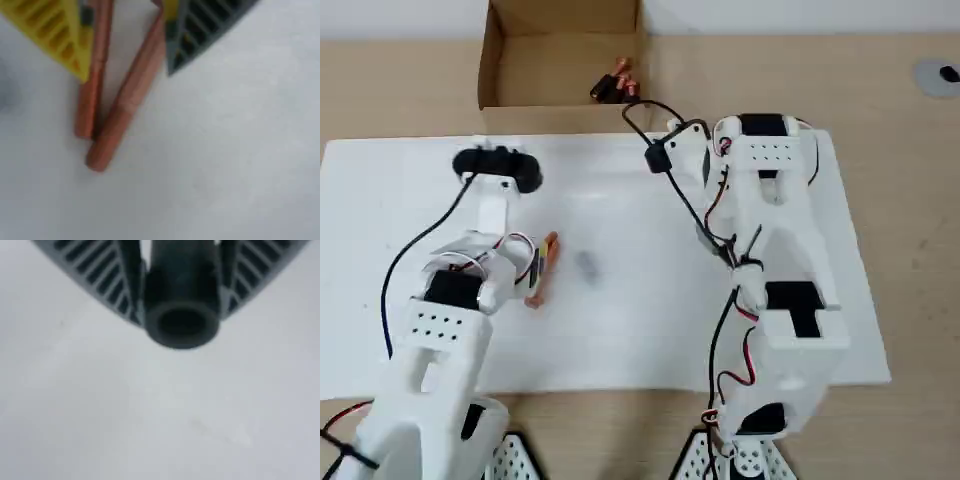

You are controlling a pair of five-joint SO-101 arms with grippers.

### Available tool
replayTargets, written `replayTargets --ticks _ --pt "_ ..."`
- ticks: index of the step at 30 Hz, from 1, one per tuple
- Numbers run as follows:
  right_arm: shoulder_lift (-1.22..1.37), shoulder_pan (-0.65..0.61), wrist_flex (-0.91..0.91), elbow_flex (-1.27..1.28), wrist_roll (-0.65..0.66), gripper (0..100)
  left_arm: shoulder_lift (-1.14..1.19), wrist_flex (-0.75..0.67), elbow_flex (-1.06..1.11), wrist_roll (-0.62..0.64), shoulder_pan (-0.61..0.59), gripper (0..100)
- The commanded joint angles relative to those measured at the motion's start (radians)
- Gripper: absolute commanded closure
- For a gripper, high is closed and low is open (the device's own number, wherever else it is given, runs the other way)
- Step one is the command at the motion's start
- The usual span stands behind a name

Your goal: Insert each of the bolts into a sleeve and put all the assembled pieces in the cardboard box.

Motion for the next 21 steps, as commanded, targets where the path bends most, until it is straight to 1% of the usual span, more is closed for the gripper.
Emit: replayTargets --ticks 1,3,6,12,15,21 --pt "-0.099 -0.019 0.011 -0.042 -0.008 98.8 0.077 -0.015 -0.009 0.002 0.012 89" --pt "-0.11 -0.019 0.011 -0.042 -0.008 98.8 0.145 0.008 -0.023 0.002 0.017 89" --pt "-0.113 -0.018 0.011 -0.042 -0.008 98.8 0.234 0.081 -0.084 0.002 0.014 89" --pt "-0.116 -0.016 0.011 -0.042 -0.008 98.8 0.348 0.295 -0.241 -0.003 0.012 89" --pt "-0.116 -0.018 0.011 -0.044 -0.008 98.8 0.377 0.342 -0.293 -0.003 0.017 89" --pt "-0.116 -0.018 0.011 -0.044 -0.008 98.8 0.387 0.39 -0.361 0.0 0.018 89"
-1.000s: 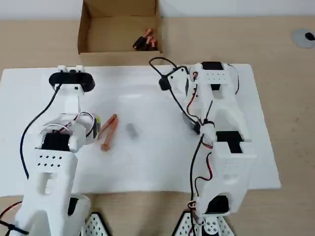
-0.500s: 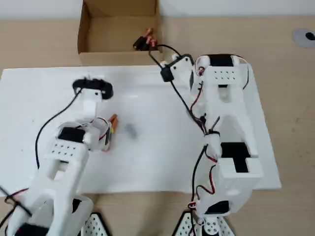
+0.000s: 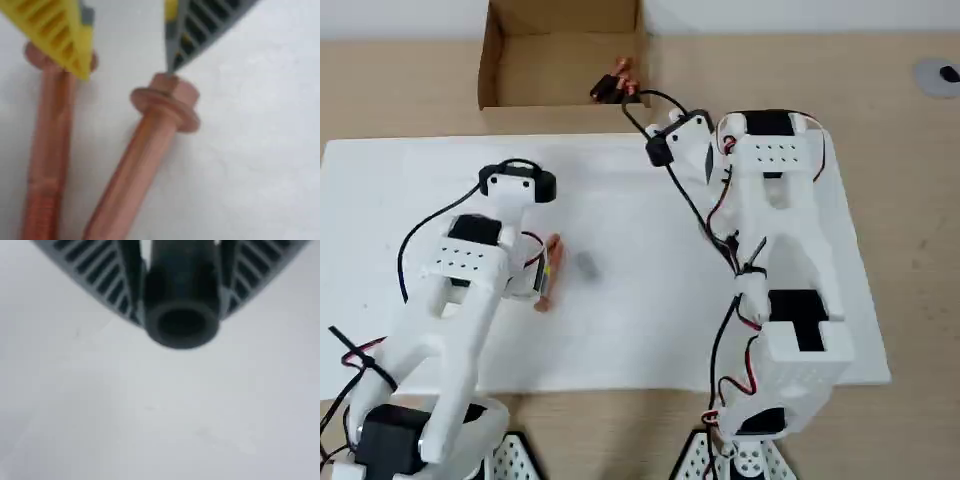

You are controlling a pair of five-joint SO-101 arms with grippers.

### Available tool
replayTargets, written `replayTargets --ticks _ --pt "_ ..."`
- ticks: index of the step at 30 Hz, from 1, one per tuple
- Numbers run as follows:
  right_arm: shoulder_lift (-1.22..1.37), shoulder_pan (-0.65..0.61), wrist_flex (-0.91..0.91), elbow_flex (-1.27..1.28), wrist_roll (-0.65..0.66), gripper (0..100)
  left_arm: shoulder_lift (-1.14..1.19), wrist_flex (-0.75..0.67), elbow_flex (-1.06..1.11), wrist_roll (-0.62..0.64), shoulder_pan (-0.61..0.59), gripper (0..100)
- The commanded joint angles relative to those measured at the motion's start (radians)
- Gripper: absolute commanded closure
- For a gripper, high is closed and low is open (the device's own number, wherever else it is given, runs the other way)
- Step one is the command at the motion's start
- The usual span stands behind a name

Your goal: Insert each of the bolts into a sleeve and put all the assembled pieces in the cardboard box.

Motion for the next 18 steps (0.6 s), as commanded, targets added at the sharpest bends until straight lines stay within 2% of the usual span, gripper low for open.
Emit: replayTargets --ticks 1,7,10,14,18 --pt "-0.067 -0.018 0.008 -0.044 -0.008 98.8 -0.004 0.037 -0.103 0.0 0.012 89" --pt "-0.067 -0.018 0.008 -0.042 -0.008 98.8 0.001 0.181 -0.269 0.0 0.014 89" --pt "-0.065 -0.018 0.008 -0.042 -0.008 98.8 0.002 0.215 -0.292 -0.002 0.058 89" --pt "-0.065 -0.018 0.008 -0.042 -0.008 98.8 0.002 0.216 -0.247 0.0 0.167 89" --pt "-0.068 -0.015 0.008 -0.042 -0.008 98.8 0.004 0.153 -0.195 0.0 0.161 89"
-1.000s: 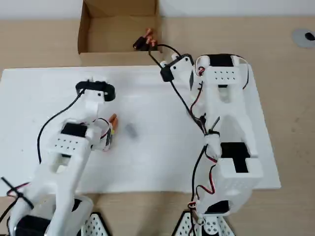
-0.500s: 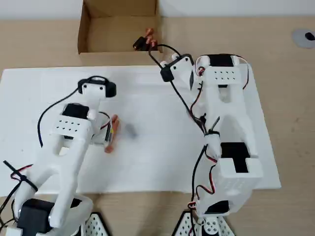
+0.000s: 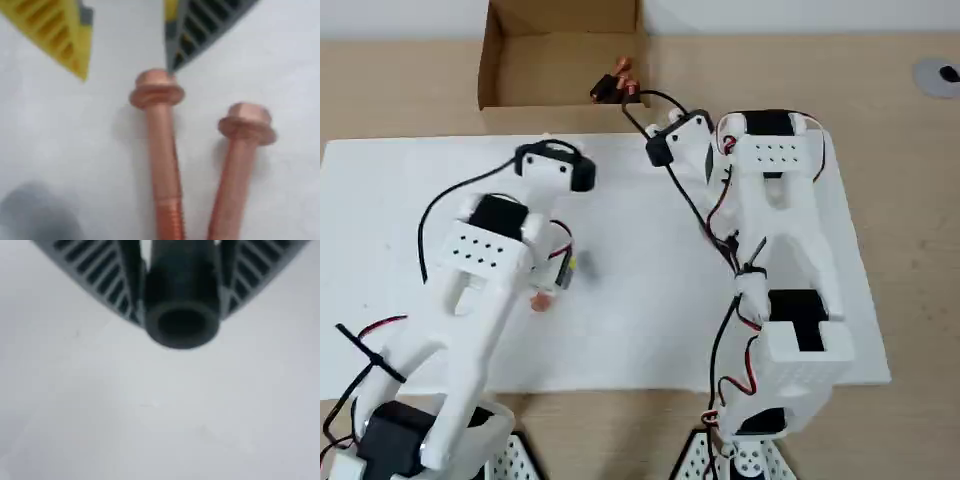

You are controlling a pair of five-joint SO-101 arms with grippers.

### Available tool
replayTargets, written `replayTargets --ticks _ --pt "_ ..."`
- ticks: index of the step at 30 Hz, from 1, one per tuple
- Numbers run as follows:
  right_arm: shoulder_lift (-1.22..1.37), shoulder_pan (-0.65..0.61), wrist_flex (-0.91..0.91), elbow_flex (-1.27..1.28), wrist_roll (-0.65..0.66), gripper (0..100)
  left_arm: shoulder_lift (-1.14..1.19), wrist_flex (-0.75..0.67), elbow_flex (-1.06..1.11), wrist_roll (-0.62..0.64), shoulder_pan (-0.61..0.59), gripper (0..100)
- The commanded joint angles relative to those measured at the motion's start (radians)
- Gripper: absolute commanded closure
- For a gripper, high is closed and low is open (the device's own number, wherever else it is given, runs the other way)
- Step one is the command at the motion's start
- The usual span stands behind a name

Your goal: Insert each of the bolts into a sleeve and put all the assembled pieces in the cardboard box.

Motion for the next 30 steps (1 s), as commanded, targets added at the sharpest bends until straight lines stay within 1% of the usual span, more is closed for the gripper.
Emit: replayTargets --ticks 1,4,8,11,14,17,23,30 --pt "-0.068 -0.013 0.008 -0.042 -0.008 98.8 -0.002 -0.054 0.035 0.002 -0.002 89" --pt "-0.067 -0.013 0.008 -0.042 -0.008 98.8 -0.002 -0.103 0.091 0.002 -0.044 89" --pt "-0.065 -0.013 0.008 -0.042 -0.006 98.8 -0.002 -0.132 0.135 -0.002 -0.101 89" --pt "-0.065 -0.013 0.008 -0.047 -0.006 98.8 -0.002 -0.132 0.153 -0.002 -0.11 89" --pt "-0.068 -0.018 0.008 -0.047 -0.006 98.8 -0.002 -0.17 0.186 -0.002 -0.109 89" --pt "-0.065 -0.018 0.008 -0.047 -0.006 98.8 -0.002 -0.204 0.212 0.002 -0.083 89" --pt "-0.068 -0.018 0.008 -0.044 -0.006 98.8 -0.002 -0.209 0.216 0.003 0.011 89" --pt "-0.07 -0.012 0.008 -0.042 -0.002 98.8 -0.002 -0.212 0.281 0.003 0.015 89"
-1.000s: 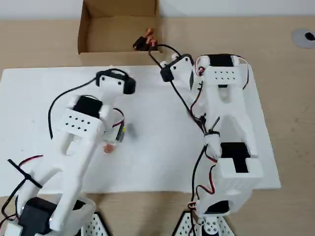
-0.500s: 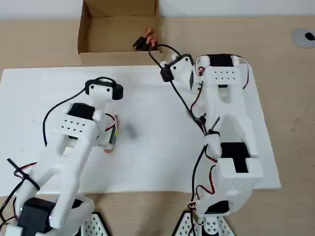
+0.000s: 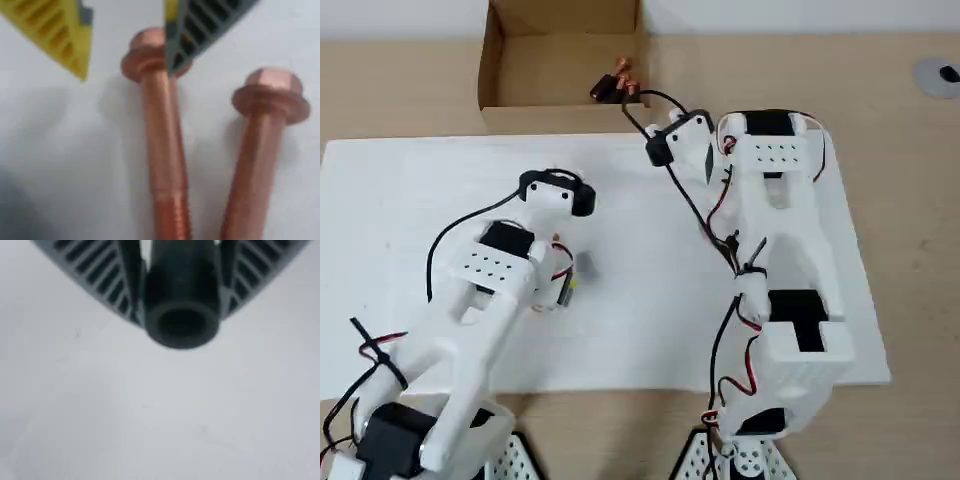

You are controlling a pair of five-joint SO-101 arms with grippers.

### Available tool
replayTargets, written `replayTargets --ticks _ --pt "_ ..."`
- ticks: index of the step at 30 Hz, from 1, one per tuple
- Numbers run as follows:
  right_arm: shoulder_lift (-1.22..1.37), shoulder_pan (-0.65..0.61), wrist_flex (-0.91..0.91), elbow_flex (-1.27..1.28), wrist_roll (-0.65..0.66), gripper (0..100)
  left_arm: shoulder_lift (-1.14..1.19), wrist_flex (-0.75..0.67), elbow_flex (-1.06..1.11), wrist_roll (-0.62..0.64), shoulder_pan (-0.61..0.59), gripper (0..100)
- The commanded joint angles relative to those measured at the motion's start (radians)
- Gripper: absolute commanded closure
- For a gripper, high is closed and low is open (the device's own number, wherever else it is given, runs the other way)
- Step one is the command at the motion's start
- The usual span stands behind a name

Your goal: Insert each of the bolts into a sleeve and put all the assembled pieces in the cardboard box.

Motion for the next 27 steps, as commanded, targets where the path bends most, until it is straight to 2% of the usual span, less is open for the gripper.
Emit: replayTargets --ticks 1,7,11,17,24,27 --pt "-0.07 -0.012 0.009 -0.042 -0.002 98.8 -0.001 -0.014 0.051 0.005 0.009 89" --pt "-0.07 -0.012 0.009 -0.042 0.0 98.8 -0.001 -0.084 0.189 0.005 0.008 89" --pt "-0.07 -0.012 0.009 -0.042 0.0 98.8 -0.007 -0.1 0.192 0.005 0.008 89" --pt "-0.065 -0.012 0.009 -0.042 0.0 98.8 -0.01 -0.072 0.035 0.092 0.011 89" --pt "-0.068 -0.012 0.017 -0.041 0.0 98.8 -0.01 0.071 -0.175 0.087 0.008 89" --pt "-0.07 -0.012 0.031 -0.042 0.0 98.8 -0.01 0.089 -0.206 0.087 0.006 89"
